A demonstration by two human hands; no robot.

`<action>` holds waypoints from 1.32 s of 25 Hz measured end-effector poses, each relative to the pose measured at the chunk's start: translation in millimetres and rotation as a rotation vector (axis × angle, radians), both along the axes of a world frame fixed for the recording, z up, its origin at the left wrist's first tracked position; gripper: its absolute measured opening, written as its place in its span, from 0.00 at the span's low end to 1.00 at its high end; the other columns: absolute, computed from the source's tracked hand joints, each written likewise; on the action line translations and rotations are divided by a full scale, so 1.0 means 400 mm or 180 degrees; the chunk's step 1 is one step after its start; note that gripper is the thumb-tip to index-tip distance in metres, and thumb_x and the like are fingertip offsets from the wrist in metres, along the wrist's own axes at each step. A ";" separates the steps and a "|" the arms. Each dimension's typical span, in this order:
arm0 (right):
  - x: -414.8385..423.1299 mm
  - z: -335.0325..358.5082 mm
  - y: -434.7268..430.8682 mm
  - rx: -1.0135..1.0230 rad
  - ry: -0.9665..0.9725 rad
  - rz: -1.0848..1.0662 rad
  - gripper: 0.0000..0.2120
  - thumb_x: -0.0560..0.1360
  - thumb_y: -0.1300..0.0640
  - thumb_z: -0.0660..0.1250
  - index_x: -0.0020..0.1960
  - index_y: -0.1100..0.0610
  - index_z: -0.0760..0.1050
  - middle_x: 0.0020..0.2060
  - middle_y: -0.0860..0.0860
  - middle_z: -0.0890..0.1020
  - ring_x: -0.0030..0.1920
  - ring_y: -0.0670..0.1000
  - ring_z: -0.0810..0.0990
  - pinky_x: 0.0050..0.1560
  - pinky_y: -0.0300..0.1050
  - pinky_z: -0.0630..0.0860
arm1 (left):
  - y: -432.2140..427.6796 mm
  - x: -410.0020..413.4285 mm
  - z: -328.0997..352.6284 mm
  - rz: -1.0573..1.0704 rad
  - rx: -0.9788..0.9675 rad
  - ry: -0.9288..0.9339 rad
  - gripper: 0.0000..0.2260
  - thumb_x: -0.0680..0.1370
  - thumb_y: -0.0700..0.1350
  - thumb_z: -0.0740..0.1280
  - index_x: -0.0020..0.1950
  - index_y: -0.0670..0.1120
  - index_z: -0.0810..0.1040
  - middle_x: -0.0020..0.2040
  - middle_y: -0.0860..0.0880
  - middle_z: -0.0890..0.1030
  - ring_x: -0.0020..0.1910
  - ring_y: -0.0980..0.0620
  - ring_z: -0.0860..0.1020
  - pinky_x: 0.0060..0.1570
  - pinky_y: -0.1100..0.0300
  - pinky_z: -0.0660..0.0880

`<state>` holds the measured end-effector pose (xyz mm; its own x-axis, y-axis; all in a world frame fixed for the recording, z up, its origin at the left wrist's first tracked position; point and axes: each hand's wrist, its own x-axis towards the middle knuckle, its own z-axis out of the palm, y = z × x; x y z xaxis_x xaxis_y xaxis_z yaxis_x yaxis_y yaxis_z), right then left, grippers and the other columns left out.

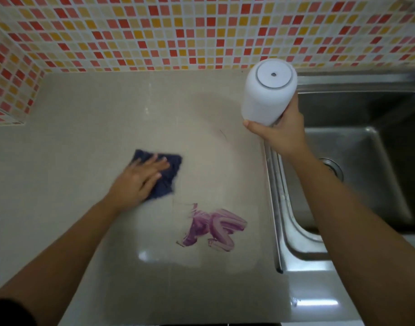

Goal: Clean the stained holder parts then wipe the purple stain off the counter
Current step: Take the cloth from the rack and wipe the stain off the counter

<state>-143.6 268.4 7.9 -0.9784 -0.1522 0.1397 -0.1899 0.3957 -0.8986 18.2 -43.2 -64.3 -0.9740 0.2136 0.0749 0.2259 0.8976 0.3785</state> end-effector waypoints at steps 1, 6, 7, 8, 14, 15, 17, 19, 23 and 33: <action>0.003 -0.002 -0.001 0.0002 -0.0006 0.0023 0.46 0.61 0.54 0.79 0.71 0.53 0.58 0.58 0.41 0.72 0.57 0.39 0.71 0.51 0.22 0.68 | -0.008 -0.060 0.003 0.0292 -0.0048 0.0044 0.25 0.81 0.56 0.48 0.65 0.42 0.74 0.65 0.43 0.75 0.68 0.45 0.70 0.66 0.55 0.60; 0.010 -0.012 -0.005 0.0172 0.0084 -0.0008 0.44 0.61 0.53 0.79 0.70 0.52 0.59 0.57 0.42 0.72 0.55 0.38 0.70 0.49 0.18 0.66 | 0.242 -0.255 -0.018 0.0387 -0.0091 -0.0082 0.26 0.78 0.55 0.46 0.68 0.45 0.72 0.69 0.46 0.72 0.71 0.45 0.67 0.68 0.50 0.61; 0.006 -0.009 0.001 0.0182 0.0107 -0.0015 0.44 0.61 0.54 0.79 0.70 0.53 0.59 0.57 0.42 0.72 0.56 0.39 0.70 0.49 0.18 0.65 | 0.274 -0.209 -0.021 0.0038 -0.0100 -0.0057 0.24 0.79 0.53 0.48 0.67 0.45 0.72 0.68 0.47 0.73 0.70 0.46 0.67 0.67 0.52 0.61; -0.001 -0.005 0.009 0.0177 0.0123 -0.0022 0.45 0.61 0.54 0.79 0.70 0.53 0.58 0.57 0.42 0.72 0.57 0.40 0.70 0.48 0.18 0.65 | 0.277 -0.143 -0.022 -0.0303 -0.0080 -0.0020 0.22 0.80 0.53 0.49 0.66 0.45 0.73 0.67 0.48 0.74 0.70 0.48 0.68 0.67 0.54 0.60; -0.023 -0.005 0.067 0.0132 0.0180 -0.0095 0.45 0.61 0.54 0.79 0.70 0.53 0.57 0.55 0.37 0.71 0.54 0.34 0.70 0.50 0.21 0.67 | -0.044 -0.011 -0.010 0.0251 -0.0199 0.0047 0.26 0.81 0.58 0.45 0.67 0.47 0.72 0.67 0.46 0.74 0.72 0.57 0.61 0.67 0.53 0.59; -0.024 -0.010 0.071 0.0131 0.0196 -0.0102 0.45 0.61 0.54 0.79 0.70 0.51 0.57 0.55 0.34 0.70 0.54 0.31 0.70 0.51 0.22 0.68 | -0.067 -0.079 -0.007 0.0637 -0.0257 0.0060 0.26 0.80 0.59 0.45 0.69 0.48 0.70 0.69 0.46 0.72 0.72 0.54 0.61 0.67 0.50 0.59; -0.023 -0.016 0.067 0.0117 0.0200 -0.0102 0.45 0.61 0.53 0.79 0.70 0.50 0.57 0.55 0.34 0.70 0.53 0.28 0.70 0.52 0.24 0.69 | -0.020 -0.227 -0.009 0.1123 -0.0366 -0.0014 0.22 0.80 0.56 0.48 0.71 0.52 0.67 0.73 0.49 0.67 0.74 0.49 0.60 0.69 0.45 0.57; -0.019 -0.019 0.054 0.0097 0.0181 -0.0117 0.44 0.61 0.54 0.79 0.69 0.50 0.58 0.55 0.36 0.70 0.53 0.28 0.71 0.52 0.23 0.69 | 0.116 -0.328 -0.015 0.0839 -0.0397 -0.0078 0.21 0.80 0.53 0.48 0.71 0.52 0.66 0.73 0.50 0.67 0.73 0.47 0.62 0.70 0.45 0.57; -0.019 -0.007 0.036 0.0111 0.0178 -0.0059 0.43 0.61 0.58 0.79 0.69 0.53 0.58 0.53 0.37 0.71 0.52 0.32 0.69 0.48 0.17 0.64 | 0.320 -0.200 -0.027 -0.0691 -0.0400 0.0368 0.20 0.80 0.53 0.50 0.65 0.51 0.74 0.67 0.51 0.75 0.68 0.47 0.69 0.66 0.50 0.65; -0.008 0.019 0.020 0.0059 0.0036 0.0011 0.43 0.61 0.55 0.79 0.70 0.54 0.59 0.56 0.41 0.72 0.56 0.41 0.71 0.47 0.20 0.68 | 0.031 -0.157 -0.005 0.0338 -0.0040 -0.0043 0.25 0.79 0.60 0.47 0.69 0.51 0.69 0.69 0.50 0.71 0.73 0.52 0.62 0.67 0.49 0.60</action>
